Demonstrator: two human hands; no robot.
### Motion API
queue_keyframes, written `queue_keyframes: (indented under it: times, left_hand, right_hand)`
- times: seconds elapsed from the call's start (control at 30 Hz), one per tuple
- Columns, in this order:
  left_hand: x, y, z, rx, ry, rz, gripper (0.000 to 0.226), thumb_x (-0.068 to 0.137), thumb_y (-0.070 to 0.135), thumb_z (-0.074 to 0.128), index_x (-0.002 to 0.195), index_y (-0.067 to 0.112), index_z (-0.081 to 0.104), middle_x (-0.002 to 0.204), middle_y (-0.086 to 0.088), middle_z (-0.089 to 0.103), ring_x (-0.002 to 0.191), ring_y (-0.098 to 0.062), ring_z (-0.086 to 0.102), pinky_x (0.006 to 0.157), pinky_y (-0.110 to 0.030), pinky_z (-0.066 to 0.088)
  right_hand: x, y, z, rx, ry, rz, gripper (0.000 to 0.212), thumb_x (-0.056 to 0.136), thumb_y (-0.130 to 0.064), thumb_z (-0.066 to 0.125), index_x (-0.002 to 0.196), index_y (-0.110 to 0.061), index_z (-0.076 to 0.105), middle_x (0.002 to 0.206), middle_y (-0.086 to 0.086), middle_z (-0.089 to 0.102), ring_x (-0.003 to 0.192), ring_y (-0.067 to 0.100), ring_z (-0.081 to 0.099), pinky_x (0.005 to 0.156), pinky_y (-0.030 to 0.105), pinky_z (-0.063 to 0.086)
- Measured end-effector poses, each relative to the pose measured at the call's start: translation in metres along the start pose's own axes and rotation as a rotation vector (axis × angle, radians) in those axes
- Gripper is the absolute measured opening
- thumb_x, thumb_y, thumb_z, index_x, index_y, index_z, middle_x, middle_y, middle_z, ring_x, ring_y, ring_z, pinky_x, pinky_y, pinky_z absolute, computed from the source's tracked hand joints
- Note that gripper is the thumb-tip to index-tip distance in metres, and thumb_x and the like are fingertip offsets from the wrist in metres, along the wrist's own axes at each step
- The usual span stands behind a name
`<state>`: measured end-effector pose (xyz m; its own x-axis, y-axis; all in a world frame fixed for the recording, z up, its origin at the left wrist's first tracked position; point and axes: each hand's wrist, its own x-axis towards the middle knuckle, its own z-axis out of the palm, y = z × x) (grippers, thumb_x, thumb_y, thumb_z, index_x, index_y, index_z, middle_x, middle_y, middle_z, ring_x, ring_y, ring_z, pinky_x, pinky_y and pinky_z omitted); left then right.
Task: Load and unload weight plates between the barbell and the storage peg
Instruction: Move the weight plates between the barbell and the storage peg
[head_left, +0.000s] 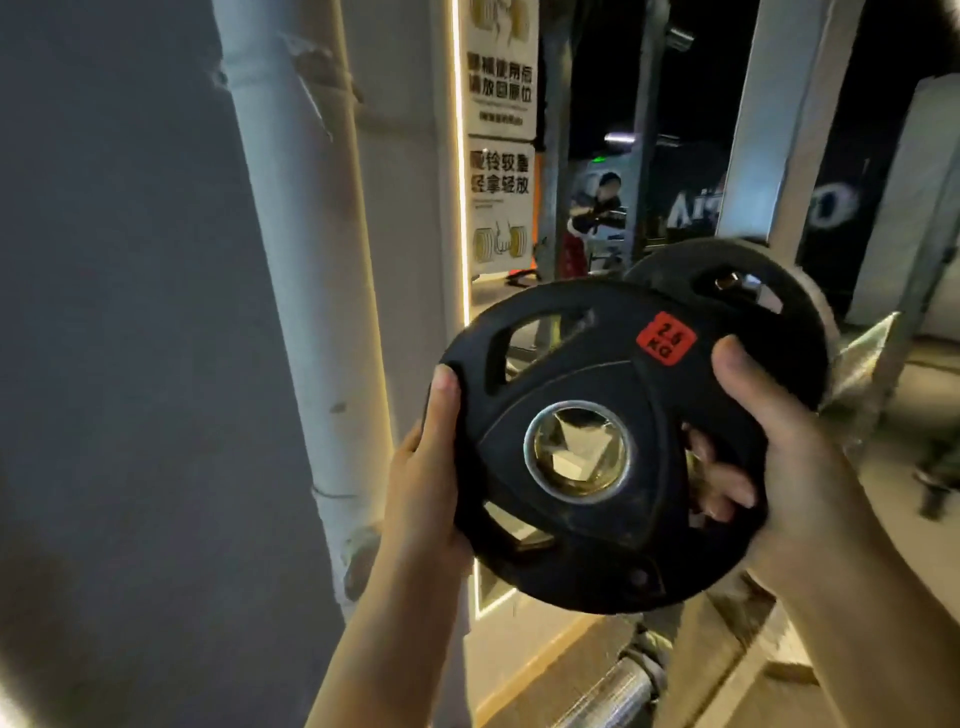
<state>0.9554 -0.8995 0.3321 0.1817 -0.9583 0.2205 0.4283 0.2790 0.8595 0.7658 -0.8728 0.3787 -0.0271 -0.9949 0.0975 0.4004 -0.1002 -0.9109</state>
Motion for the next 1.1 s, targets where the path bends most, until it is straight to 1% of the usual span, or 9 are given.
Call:
queue_keyframes:
  times: [0.13, 0.3, 0.43, 0.53, 0.67, 0.8, 0.93, 1.0, 1.1]
  left_hand:
    - [0.033, 0.0, -0.002, 0.073, -0.067, 0.012, 0.081, 0.065, 0.075, 0.065, 0.119, 0.015, 0.067, 0.119, -0.019, 0.066, 0.111, -0.034, 0.063, 0.105, -0.055, 0.041]
    - [0.042, 0.002, 0.016, 0.119, -0.043, 0.11, 0.07, 0.074, 0.068, 0.057, 0.113, 0.01, 0.067, 0.111, -0.022, 0.067, 0.105, -0.035, 0.066, 0.1, -0.049, 0.048]
    - [0.046, -0.006, 0.03, 0.296, 0.152, 0.452, 0.051, 0.078, 0.063, 0.048, 0.092, 0.015, 0.059, 0.071, 0.018, 0.062, 0.071, 0.001, 0.06, 0.068, -0.015, 0.048]
    - [0.053, 0.004, 0.036, 0.56, 0.228, 0.593, 0.044, 0.078, 0.073, 0.053, 0.093, 0.032, 0.054, 0.075, 0.033, 0.059, 0.074, 0.01, 0.058, 0.062, -0.004, 0.042]
    - [0.066, 0.018, 0.042, 0.681, 0.25, 0.657, 0.044, 0.069, 0.074, 0.051, 0.078, 0.032, 0.06, 0.069, 0.023, 0.063, 0.067, 0.004, 0.059, 0.063, -0.017, 0.044]
    - [0.077, 0.018, 0.04, 0.589, 0.171, 0.557, 0.039, 0.072, 0.067, 0.056, 0.072, 0.028, 0.061, 0.064, 0.016, 0.062, 0.063, -0.002, 0.057, 0.063, -0.024, 0.047]
    - [0.08, -0.007, 0.052, 0.303, 0.148, 0.357, 0.042, 0.089, 0.054, 0.055, 0.094, 0.015, 0.069, 0.088, -0.007, 0.071, 0.083, -0.017, 0.066, 0.073, -0.026, 0.053]
    - [0.077, -0.023, 0.056, 0.155, 0.147, 0.252, 0.058, 0.083, 0.064, 0.056, 0.102, 0.01, 0.069, 0.097, -0.016, 0.072, 0.094, -0.029, 0.069, 0.082, -0.037, 0.055]
    - [0.074, -0.028, 0.055, 0.138, 0.204, 0.22, 0.069, 0.075, 0.067, 0.052, 0.106, 0.008, 0.068, 0.098, -0.015, 0.073, 0.095, -0.03, 0.07, 0.087, -0.039, 0.056]
  right_hand:
    - [0.022, 0.004, 0.002, 0.017, -0.017, -0.12, 0.061, 0.039, -0.062, 0.078, 0.074, -0.015, 0.062, 0.048, -0.003, 0.047, 0.028, 0.005, 0.032, 0.032, 0.013, 0.027]
    - [0.034, 0.001, -0.003, -0.026, -0.065, -0.196, 0.062, 0.034, -0.072, 0.079, 0.054, -0.017, 0.059, 0.044, -0.002, 0.043, 0.027, 0.006, 0.029, 0.033, 0.012, 0.027]
    - [0.03, 0.005, -0.006, -0.093, -0.038, -0.208, 0.064, 0.032, -0.078, 0.077, 0.052, -0.02, 0.062, 0.048, -0.002, 0.046, 0.03, 0.006, 0.033, 0.035, 0.014, 0.03]
    - [0.029, 0.004, -0.005, -0.104, -0.054, -0.205, 0.064, 0.032, -0.078, 0.077, 0.051, -0.019, 0.061, 0.048, -0.004, 0.049, 0.032, 0.006, 0.035, 0.035, 0.017, 0.031]
    - [0.029, 0.001, -0.005, -0.182, -0.063, -0.24, 0.054, 0.053, -0.072, 0.067, 0.051, -0.019, 0.061, 0.047, -0.004, 0.049, 0.035, 0.007, 0.039, 0.036, 0.017, 0.033]
    - [0.023, -0.004, 0.0, -0.33, -0.058, -0.34, 0.061, 0.072, -0.071, 0.065, 0.054, -0.014, 0.056, 0.045, -0.002, 0.049, 0.038, 0.009, 0.044, 0.039, 0.018, 0.036]
    - [0.023, -0.032, 0.019, -0.747, -0.125, -0.44, 0.057, 0.07, -0.071, 0.052, 0.053, -0.017, 0.053, 0.039, -0.007, 0.052, 0.038, 0.004, 0.051, 0.051, 0.024, 0.04]
    - [0.032, -0.043, 0.027, -0.886, -0.113, -0.469, 0.055, 0.074, -0.069, 0.051, 0.051, -0.019, 0.052, 0.038, -0.006, 0.05, 0.044, 0.011, 0.053, 0.059, 0.027, 0.041]
    - [0.041, -0.049, 0.03, -0.935, -0.13, -0.456, 0.052, 0.078, -0.067, 0.052, 0.053, -0.021, 0.052, 0.036, -0.009, 0.05, 0.045, 0.011, 0.052, 0.06, 0.027, 0.039]
